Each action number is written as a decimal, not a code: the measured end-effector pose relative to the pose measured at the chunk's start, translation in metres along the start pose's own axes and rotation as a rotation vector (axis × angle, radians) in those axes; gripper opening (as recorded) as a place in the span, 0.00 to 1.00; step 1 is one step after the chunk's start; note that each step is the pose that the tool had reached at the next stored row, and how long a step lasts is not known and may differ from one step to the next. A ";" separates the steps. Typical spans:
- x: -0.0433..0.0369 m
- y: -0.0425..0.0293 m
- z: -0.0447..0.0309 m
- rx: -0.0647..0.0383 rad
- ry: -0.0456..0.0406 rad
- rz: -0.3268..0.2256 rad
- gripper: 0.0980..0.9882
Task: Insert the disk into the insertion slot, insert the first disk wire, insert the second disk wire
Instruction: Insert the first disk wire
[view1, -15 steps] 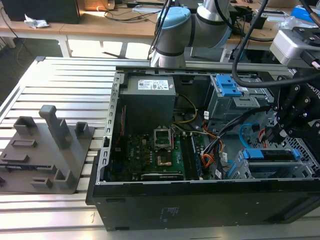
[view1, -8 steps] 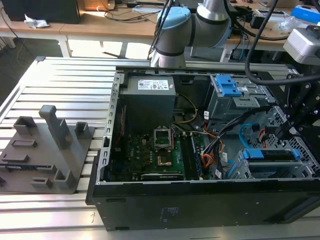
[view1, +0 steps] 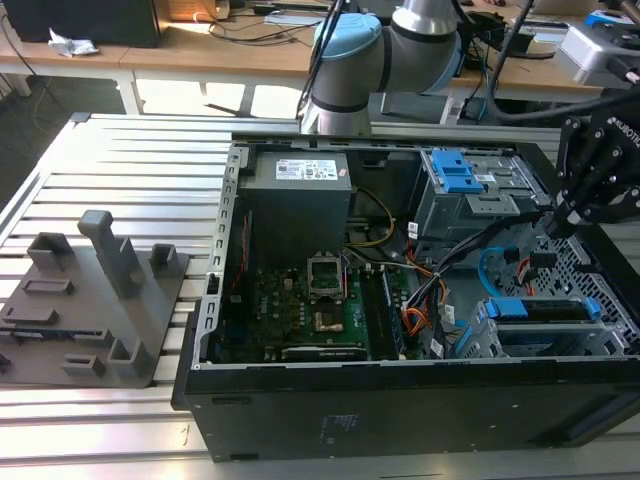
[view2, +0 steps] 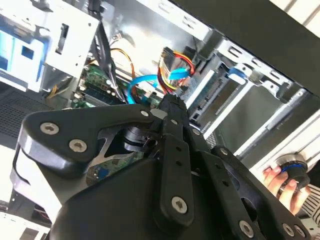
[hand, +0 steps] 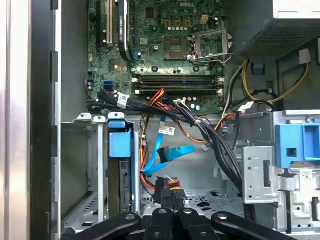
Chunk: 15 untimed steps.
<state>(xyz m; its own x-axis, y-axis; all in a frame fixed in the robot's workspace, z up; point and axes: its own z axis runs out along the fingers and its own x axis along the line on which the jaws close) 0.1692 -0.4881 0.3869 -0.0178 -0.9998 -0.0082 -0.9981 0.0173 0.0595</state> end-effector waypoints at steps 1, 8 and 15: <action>-0.0060 -0.0005 0.0000 0.000 0.0004 0.000 0.01; -0.0275 -0.0060 0.0017 -0.002 0.0016 0.000 0.01; -0.0278 -0.0059 0.0140 -0.003 0.0074 0.000 0.01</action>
<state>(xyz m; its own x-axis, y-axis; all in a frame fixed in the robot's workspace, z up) 0.1747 -0.4603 0.3728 -0.0178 -0.9998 -0.0008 -0.9979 0.0178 0.0621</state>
